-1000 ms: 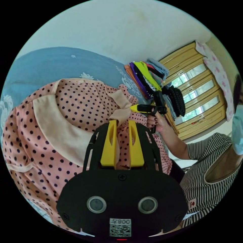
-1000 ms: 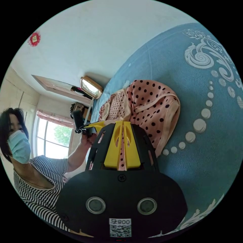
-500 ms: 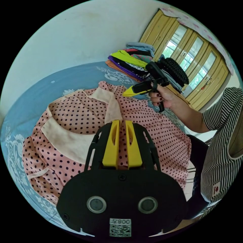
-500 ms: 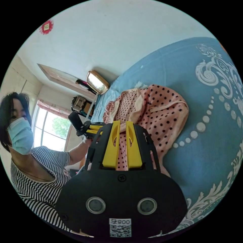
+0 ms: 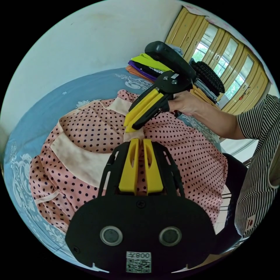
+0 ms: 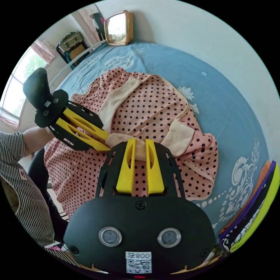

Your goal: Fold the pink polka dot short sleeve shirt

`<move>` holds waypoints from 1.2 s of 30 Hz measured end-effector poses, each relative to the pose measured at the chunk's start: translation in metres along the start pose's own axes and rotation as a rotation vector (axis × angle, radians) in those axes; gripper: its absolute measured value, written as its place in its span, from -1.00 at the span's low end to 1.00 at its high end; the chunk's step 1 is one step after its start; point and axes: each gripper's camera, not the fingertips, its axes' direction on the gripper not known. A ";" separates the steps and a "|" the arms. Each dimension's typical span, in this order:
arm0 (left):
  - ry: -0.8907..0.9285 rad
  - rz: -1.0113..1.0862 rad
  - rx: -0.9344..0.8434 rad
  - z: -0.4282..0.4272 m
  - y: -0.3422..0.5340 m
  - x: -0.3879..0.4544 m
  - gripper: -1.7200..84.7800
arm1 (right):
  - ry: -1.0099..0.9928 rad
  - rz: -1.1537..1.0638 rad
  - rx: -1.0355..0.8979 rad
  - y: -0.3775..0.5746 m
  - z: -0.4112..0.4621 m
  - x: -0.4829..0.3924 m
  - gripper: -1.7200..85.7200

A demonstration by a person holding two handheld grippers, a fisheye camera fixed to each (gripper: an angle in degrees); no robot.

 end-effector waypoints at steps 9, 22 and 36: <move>-0.140 -0.008 0.058 -0.019 -0.004 0.016 -0.91 | -0.097 0.041 0.384 0.049 -0.064 -0.011 -0.93; -0.104 -0.026 0.014 -0.032 0.001 0.024 -0.82 | -0.322 0.148 0.323 0.137 -0.055 0.023 -0.95; 0.081 -0.111 -0.027 -0.010 -0.079 -0.011 -0.80 | -0.265 0.067 0.321 0.120 -0.066 0.008 -0.96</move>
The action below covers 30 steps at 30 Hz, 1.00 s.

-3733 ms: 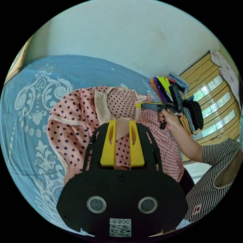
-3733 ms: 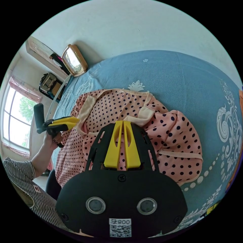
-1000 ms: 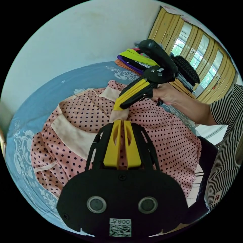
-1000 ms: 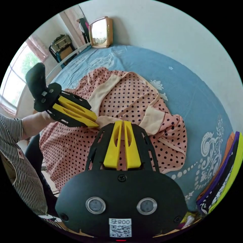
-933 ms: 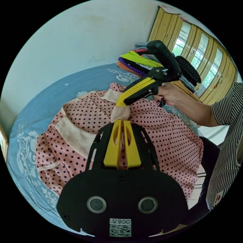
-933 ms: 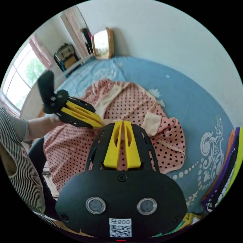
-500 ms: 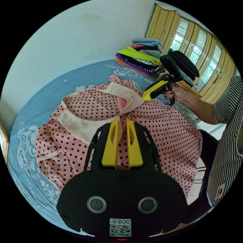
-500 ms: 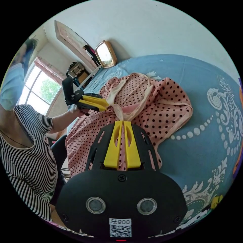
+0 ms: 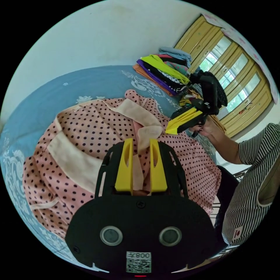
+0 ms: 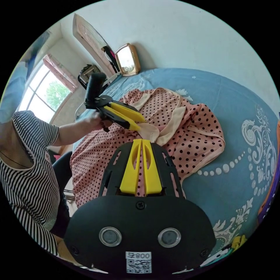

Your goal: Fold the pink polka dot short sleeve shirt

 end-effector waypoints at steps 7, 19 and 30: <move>0.009 0.031 0.116 -0.034 -0.004 0.019 -0.93 | -0.019 -0.011 -0.058 -0.011 0.022 -0.003 -0.96; -0.092 0.325 -0.018 -0.042 0.005 0.085 -0.92 | 0.061 0.180 0.050 0.013 -0.010 0.012 -0.96; -0.130 0.292 -0.039 -0.073 -0.017 0.064 -0.86 | -0.067 0.090 -0.152 -0.031 0.027 0.010 -0.96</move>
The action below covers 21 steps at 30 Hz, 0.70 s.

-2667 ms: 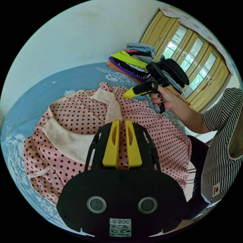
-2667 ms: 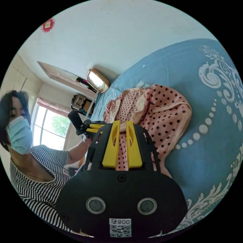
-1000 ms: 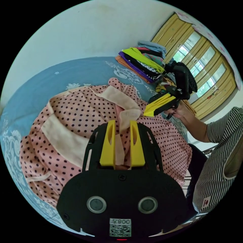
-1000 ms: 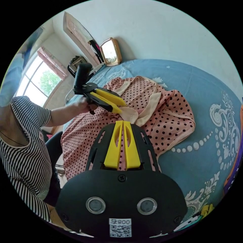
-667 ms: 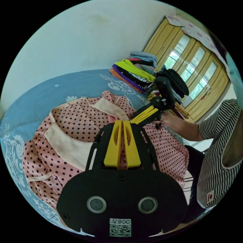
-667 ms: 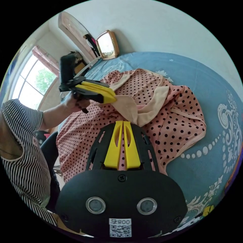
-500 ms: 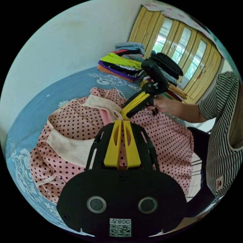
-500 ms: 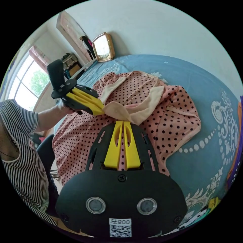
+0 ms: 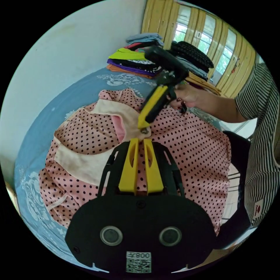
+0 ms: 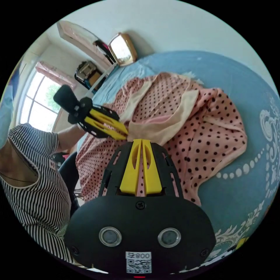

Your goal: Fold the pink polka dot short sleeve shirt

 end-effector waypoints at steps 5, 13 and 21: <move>-0.058 -0.318 0.159 -0.073 0.048 -0.113 -0.78 | 0.176 0.066 0.170 0.014 -0.046 0.009 -0.94; -0.278 -0.587 0.087 -0.125 0.089 -0.249 -0.74 | 0.532 0.204 0.176 -0.015 -0.079 0.054 -0.82; -0.323 -0.698 0.122 -0.149 0.106 -0.290 -0.91 | 0.530 0.230 0.156 -0.024 -0.083 0.059 -0.93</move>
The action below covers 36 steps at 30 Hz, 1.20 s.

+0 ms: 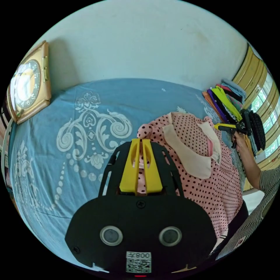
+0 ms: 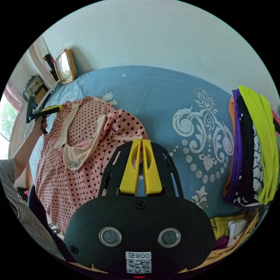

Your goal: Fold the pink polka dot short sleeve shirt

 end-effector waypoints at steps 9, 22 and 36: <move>0.051 -0.146 0.010 0.003 -0.005 -0.068 -0.91 | -0.075 0.172 -0.039 0.011 -0.011 0.061 -0.95; 0.126 0.033 0.149 -0.011 0.005 -0.011 -0.89 | -0.287 -0.097 0.139 -0.012 -0.047 -0.024 -0.96; 0.084 -0.015 -0.006 0.085 0.039 -0.010 -0.95 | -0.392 0.041 0.055 0.010 -0.005 0.021 -0.96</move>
